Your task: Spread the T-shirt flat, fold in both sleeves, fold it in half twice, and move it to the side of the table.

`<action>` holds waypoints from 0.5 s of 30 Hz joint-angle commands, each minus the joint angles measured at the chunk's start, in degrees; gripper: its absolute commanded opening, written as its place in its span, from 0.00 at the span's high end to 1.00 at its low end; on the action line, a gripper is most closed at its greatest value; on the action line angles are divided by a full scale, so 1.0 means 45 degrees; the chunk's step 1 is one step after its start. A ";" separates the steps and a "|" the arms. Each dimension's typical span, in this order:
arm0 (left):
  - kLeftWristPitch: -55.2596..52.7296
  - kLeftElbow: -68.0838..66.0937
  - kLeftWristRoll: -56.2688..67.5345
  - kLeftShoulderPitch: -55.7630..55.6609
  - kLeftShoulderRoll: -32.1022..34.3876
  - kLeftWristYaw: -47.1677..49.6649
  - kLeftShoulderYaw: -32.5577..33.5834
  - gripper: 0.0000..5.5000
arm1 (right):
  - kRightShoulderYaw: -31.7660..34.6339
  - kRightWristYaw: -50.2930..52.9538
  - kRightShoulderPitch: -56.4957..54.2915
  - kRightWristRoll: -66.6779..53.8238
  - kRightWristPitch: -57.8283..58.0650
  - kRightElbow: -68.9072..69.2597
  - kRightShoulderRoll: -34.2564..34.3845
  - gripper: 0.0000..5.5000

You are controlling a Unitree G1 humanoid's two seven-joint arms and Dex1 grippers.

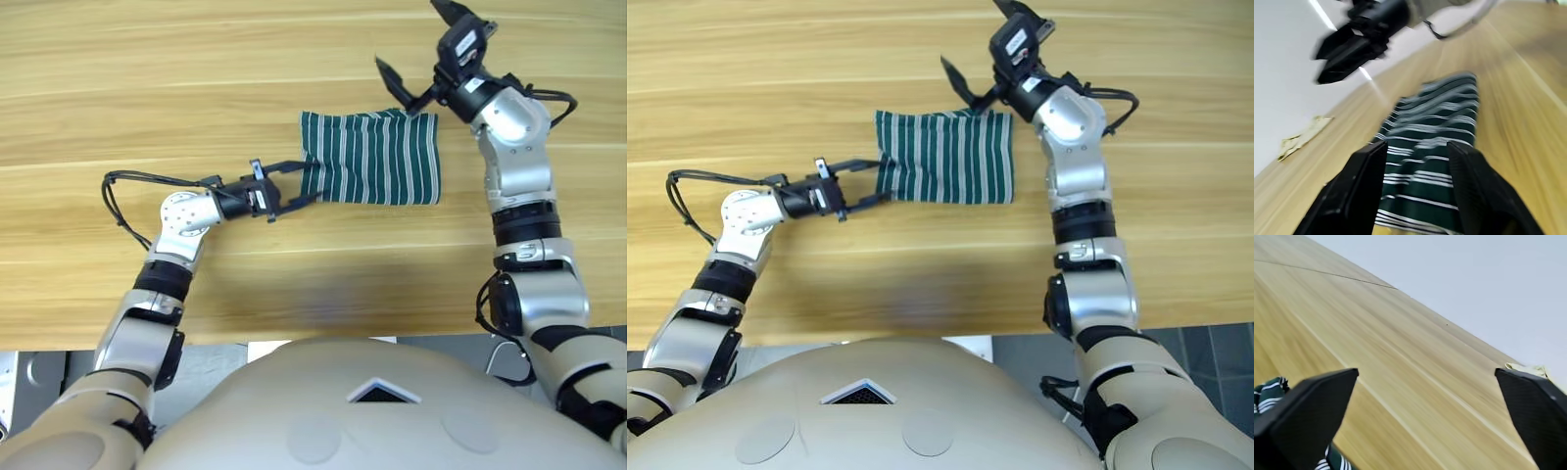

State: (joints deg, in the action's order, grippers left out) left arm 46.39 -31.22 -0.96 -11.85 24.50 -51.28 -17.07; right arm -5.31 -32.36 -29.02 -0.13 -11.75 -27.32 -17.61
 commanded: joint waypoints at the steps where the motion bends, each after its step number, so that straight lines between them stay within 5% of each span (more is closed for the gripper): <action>1: -0.0354 -0.1023 -0.3912 -0.1025 0.0546 0.2854 -0.0374 0.59 | -0.1212 0.0161 -0.0428 0.1207 -0.0750 -0.0177 0.0492 0.03; 7: -0.0615 -0.0722 -0.6496 -0.1318 0.0746 0.4922 -0.1137 0.59 | -0.2899 0.0939 -0.0635 0.3323 -0.1725 -0.1579 0.0905 0.03; 15: -0.0705 -0.0321 -0.7648 -0.0565 0.1683 0.4354 -0.2862 0.59 | -0.3678 0.2742 -0.2400 0.4845 -0.2228 -0.5923 0.1594 0.03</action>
State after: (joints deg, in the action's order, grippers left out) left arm 44.77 -30.79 -30.29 -17.92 30.03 -27.67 -25.90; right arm -22.02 -22.08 -36.52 20.80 -21.52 -49.49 -11.14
